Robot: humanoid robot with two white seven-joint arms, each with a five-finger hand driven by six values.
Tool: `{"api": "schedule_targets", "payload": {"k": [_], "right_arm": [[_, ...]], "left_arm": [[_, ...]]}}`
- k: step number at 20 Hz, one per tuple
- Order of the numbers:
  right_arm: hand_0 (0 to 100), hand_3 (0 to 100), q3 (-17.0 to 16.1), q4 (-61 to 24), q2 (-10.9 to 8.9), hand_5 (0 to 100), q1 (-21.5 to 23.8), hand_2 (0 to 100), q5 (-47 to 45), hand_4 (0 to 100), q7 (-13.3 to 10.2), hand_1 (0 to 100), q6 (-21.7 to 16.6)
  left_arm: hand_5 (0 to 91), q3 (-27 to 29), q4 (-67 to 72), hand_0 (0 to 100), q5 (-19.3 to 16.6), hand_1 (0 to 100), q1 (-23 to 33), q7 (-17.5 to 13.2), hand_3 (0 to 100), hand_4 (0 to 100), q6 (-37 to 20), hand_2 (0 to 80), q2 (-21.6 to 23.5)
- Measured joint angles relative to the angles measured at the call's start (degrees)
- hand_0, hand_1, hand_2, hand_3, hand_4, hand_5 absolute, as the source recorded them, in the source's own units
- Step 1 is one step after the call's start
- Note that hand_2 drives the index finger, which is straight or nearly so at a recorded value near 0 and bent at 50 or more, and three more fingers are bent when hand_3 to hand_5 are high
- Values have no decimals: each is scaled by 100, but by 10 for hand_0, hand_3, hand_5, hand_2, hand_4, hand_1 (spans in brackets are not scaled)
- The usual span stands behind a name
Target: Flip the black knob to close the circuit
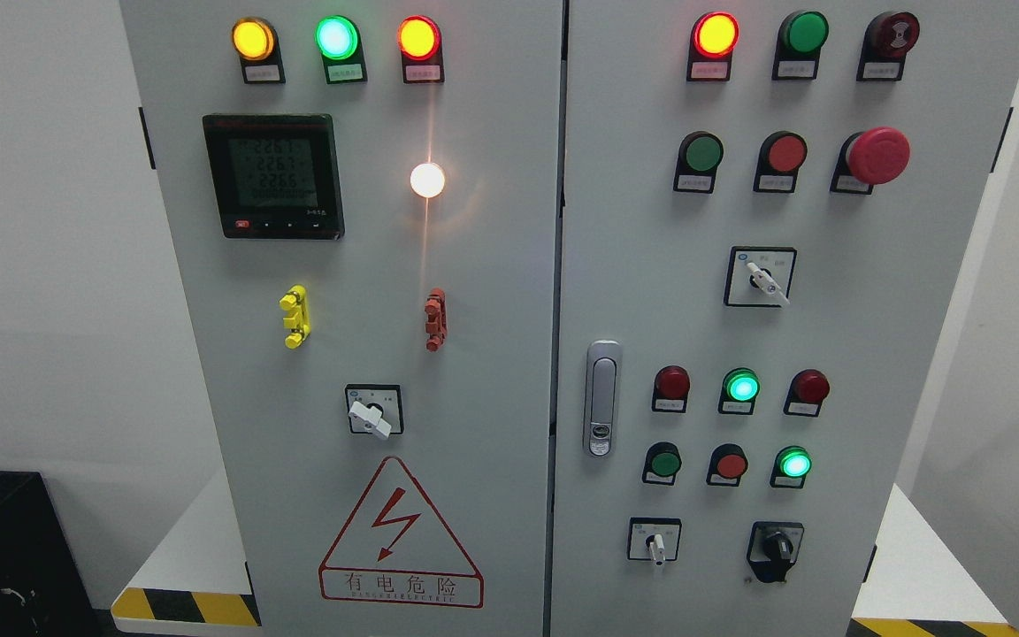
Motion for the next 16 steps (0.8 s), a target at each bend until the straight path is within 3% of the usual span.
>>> {"api": "schedule_targets", "payload": {"k": [5, 16], "right_arm": [[0, 595, -82, -793, 21, 457, 62, 359, 667, 536, -359, 119, -1], [0, 746, -97, -2338, 48, 633, 141, 496, 1889, 658, -1298, 112, -1]], "left_arm": [[0, 0, 0, 120, 0, 556, 0, 0, 0, 0, 0, 0, 0], [0, 0, 0, 120, 0, 556, 0, 0, 0, 0, 0, 0, 0]]}}
